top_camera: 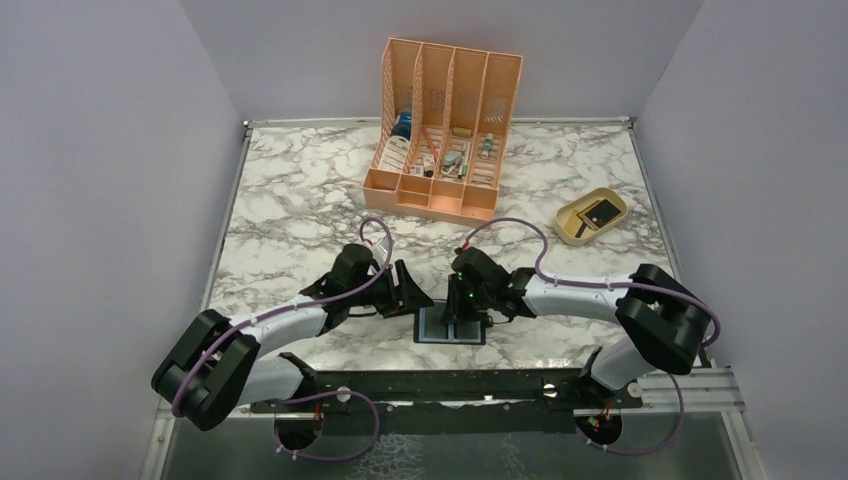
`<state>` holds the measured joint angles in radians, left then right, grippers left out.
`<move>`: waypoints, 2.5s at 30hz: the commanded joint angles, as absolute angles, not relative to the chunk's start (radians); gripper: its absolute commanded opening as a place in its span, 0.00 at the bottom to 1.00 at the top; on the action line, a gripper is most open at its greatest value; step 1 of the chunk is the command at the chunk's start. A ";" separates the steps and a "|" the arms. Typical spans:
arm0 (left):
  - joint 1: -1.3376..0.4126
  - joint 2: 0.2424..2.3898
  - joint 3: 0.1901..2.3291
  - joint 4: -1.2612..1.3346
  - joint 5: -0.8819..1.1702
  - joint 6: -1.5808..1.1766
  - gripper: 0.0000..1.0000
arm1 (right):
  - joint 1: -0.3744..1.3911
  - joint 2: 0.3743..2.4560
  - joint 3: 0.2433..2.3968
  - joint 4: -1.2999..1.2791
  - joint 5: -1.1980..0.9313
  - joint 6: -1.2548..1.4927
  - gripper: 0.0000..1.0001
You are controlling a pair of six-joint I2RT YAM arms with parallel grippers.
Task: Put the credit cards into the card holder
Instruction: Turn over the card slot in the card holder.
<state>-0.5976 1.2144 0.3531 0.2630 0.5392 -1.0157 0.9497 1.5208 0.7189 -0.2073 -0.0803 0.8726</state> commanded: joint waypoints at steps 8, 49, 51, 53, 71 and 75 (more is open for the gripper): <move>-0.594 1.266 0.348 0.353 0.568 -1.025 0.60 | 0.957 1.565 0.735 -0.234 -0.025 0.886 0.12; -0.665 1.356 0.362 0.491 0.582 -1.104 0.55 | 0.957 1.515 0.728 -0.228 -0.010 0.875 0.12; -0.668 1.349 0.361 0.491 0.576 -1.108 0.52 | 0.957 1.506 0.729 -0.234 -0.004 0.871 0.14; -0.673 1.347 0.366 0.491 0.574 -1.109 0.49 | 0.957 1.492 0.735 -0.253 0.010 0.868 0.15; -0.722 1.370 0.400 0.491 0.549 -1.114 0.39 | 0.957 1.278 0.720 -0.414 0.182 0.879 0.22; -0.730 1.373 0.404 0.491 0.537 -1.112 0.42 | 0.956 1.235 0.708 -0.441 0.209 0.889 0.23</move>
